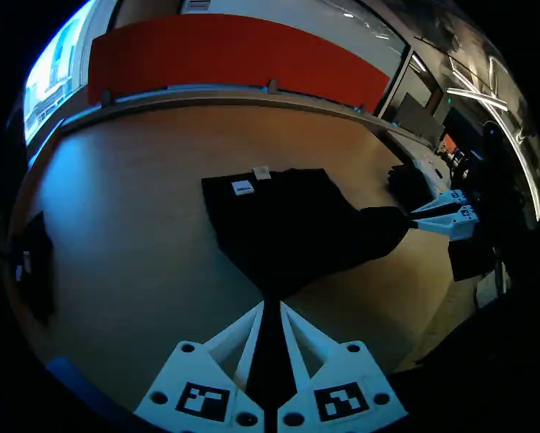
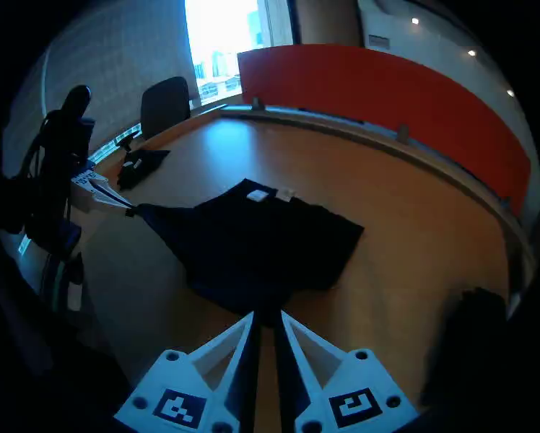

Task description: Fold towel

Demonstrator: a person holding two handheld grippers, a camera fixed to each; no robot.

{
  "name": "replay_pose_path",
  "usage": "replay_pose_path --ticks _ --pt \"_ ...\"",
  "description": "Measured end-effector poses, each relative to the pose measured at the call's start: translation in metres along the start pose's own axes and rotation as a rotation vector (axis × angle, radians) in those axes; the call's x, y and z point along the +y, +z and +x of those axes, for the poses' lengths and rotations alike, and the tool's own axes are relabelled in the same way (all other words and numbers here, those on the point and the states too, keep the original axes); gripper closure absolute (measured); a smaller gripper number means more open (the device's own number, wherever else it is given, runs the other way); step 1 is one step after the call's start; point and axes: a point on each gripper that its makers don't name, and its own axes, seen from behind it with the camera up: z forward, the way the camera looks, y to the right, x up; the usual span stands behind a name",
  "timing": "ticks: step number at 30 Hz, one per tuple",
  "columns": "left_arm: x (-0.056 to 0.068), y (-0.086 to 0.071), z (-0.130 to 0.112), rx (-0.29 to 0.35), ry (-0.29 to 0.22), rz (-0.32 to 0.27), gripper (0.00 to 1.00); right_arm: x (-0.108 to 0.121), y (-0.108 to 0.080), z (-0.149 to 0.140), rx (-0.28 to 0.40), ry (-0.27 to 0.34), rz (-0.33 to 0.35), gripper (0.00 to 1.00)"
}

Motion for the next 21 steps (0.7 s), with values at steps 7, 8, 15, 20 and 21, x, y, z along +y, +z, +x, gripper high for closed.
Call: replay_pose_path --ticks 7,8,15,20,21 --pt "0.003 0.000 0.004 0.012 -0.019 -0.013 1.00 0.001 -0.003 0.000 0.003 0.017 -0.005 0.88" --pt "0.003 0.001 0.006 0.013 -0.017 -0.014 1.00 0.001 -0.003 0.001 0.004 0.017 -0.005 0.88" --pt "0.002 0.006 0.017 0.026 -0.009 -0.019 1.00 0.008 -0.001 0.011 0.015 0.009 -0.014 0.88" --pt "-0.003 0.011 0.029 0.041 -0.013 -0.020 1.00 0.018 0.003 0.023 0.026 0.001 -0.021 0.88" --pt "-0.004 0.012 0.031 0.045 -0.014 -0.020 1.00 0.020 0.004 0.026 0.029 -0.001 -0.023 0.88"
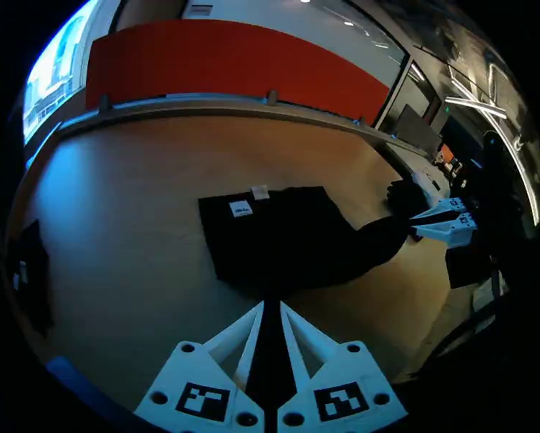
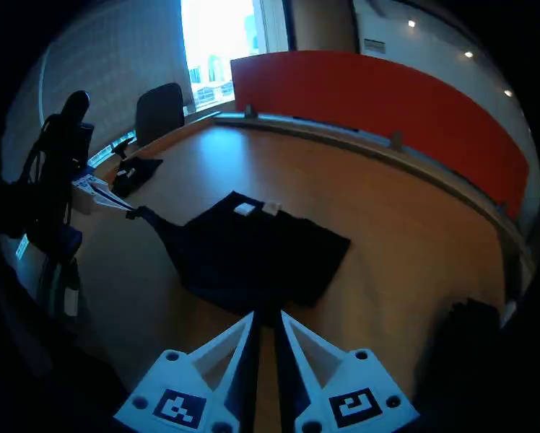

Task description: Fold towel

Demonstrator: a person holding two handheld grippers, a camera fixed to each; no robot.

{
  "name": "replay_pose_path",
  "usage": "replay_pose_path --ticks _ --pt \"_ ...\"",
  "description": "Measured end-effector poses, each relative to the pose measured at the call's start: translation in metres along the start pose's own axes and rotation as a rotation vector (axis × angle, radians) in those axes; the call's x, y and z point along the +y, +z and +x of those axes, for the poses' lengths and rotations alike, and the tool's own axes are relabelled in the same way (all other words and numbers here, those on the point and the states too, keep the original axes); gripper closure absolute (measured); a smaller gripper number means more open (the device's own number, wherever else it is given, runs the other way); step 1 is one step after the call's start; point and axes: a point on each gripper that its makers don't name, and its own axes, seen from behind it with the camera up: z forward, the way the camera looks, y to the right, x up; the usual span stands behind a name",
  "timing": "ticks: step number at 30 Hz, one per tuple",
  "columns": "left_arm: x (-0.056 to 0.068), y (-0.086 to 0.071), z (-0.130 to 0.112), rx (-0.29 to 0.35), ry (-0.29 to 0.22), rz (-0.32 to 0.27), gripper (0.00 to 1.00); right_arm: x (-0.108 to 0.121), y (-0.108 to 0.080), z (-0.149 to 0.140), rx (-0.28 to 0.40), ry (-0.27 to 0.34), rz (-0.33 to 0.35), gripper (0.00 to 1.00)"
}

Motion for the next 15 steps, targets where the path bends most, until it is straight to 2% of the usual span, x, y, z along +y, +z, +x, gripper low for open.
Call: replay_pose_path --ticks 15 --pt "-0.026 0.031 0.039 0.037 0.008 0.012 1.00 0.039 0.030 0.037 0.010 -0.003 -0.029 0.88"
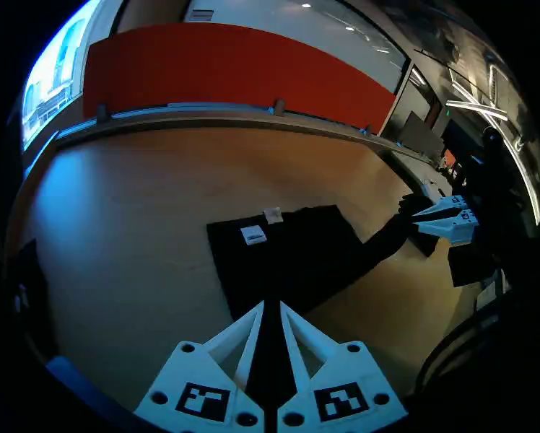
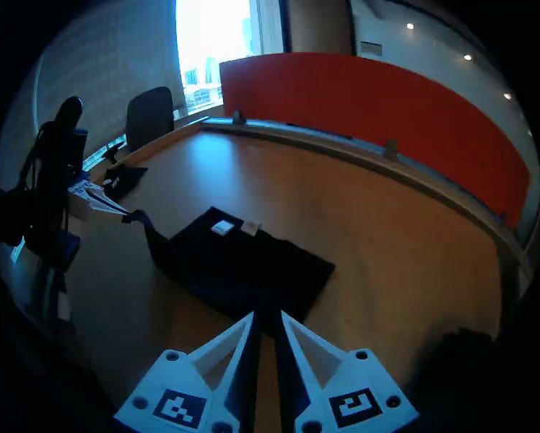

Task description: Fold towel

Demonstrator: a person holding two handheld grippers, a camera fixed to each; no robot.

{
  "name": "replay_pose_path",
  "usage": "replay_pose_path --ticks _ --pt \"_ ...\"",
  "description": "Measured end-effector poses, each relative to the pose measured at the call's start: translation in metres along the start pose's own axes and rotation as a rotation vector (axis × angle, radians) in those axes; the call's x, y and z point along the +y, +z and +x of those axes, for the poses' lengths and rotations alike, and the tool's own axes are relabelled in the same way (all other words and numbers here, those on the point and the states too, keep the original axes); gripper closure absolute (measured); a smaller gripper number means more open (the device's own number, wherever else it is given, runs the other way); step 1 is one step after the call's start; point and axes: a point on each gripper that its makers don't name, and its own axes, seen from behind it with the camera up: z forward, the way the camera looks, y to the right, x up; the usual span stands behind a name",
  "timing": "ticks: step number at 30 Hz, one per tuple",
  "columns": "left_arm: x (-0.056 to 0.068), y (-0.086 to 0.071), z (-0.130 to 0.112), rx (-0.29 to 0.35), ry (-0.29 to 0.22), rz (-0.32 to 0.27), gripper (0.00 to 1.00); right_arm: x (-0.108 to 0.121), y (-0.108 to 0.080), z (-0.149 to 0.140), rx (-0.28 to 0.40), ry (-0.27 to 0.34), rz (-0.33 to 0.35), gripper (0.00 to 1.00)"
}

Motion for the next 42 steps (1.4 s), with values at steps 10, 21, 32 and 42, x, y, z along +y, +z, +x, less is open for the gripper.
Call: replay_pose_path --ticks 10,21,32,42 --pt "-0.015 0.014 0.024 0.033 -0.007 0.011 1.00 0.018 0.015 0.011 -0.007 -0.003 -0.021 0.88" --pt "-0.018 0.023 0.029 0.034 0.001 0.009 1.00 0.021 0.021 0.012 -0.011 0.005 -0.028 0.88" --pt "-0.029 0.050 0.038 0.029 0.014 0.009 1.00 0.032 0.043 0.008 -0.038 0.020 -0.043 0.88" --pt "-0.043 0.086 0.035 0.009 0.001 0.019 1.00 0.048 0.075 0.003 -0.065 0.087 -0.062 0.88"
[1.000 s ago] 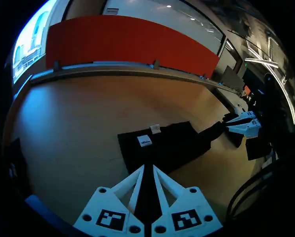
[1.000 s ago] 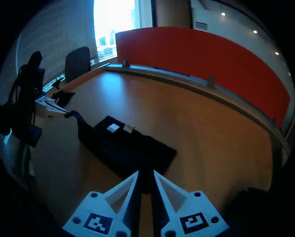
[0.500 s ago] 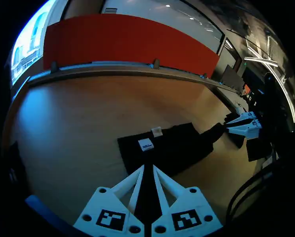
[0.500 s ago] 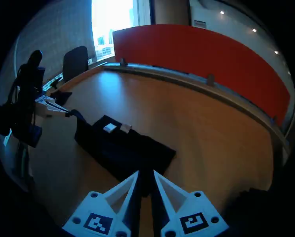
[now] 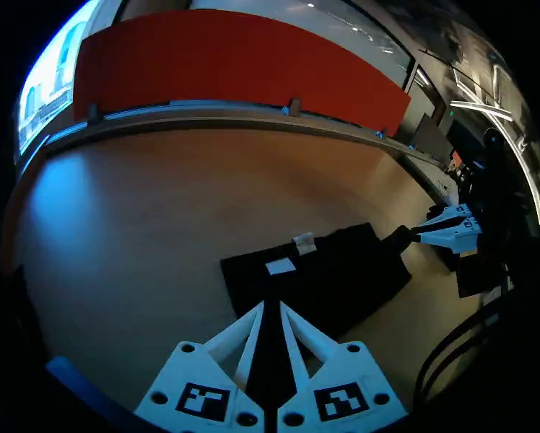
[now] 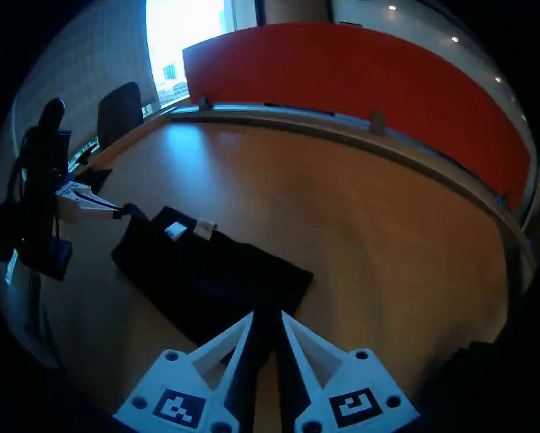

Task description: Fold towel

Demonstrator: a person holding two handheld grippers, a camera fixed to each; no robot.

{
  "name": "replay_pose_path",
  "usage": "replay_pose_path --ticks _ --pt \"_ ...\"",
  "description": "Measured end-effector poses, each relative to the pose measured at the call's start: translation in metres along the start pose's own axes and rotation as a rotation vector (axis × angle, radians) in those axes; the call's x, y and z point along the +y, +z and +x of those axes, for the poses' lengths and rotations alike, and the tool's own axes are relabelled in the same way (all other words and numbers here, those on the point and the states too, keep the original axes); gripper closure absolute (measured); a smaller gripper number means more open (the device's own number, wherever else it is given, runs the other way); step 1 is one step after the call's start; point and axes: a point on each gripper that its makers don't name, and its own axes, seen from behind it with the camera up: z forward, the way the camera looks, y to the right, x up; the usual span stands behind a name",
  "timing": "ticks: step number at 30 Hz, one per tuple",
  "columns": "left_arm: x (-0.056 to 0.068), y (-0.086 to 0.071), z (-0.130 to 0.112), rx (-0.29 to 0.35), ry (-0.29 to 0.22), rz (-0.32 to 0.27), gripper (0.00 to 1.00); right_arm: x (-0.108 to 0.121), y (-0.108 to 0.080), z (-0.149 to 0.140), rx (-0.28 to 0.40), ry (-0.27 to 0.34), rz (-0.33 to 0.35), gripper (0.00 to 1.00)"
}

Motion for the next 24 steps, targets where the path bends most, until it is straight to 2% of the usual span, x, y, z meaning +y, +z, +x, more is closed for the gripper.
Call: replay_pose_path --ticks 6,14,20,23,24 --pt "-0.005 0.014 0.000 -0.003 -0.020 0.004 1.00 0.005 0.014 0.004 0.000 0.031 -0.009 0.88" --pt "-0.011 0.023 0.002 -0.010 -0.022 0.020 1.00 0.010 0.025 0.007 -0.001 0.052 -0.024 0.85" --pt "-0.025 0.028 -0.001 -0.025 -0.015 0.075 1.00 0.015 0.031 0.009 0.003 0.071 -0.048 0.75" --pt "-0.028 0.030 -0.002 -0.031 -0.002 0.092 0.98 0.017 0.032 0.010 0.004 0.072 -0.059 0.64" --pt "-0.029 0.031 -0.002 -0.033 0.003 0.098 0.91 0.018 0.032 0.010 0.005 0.072 -0.063 0.60"
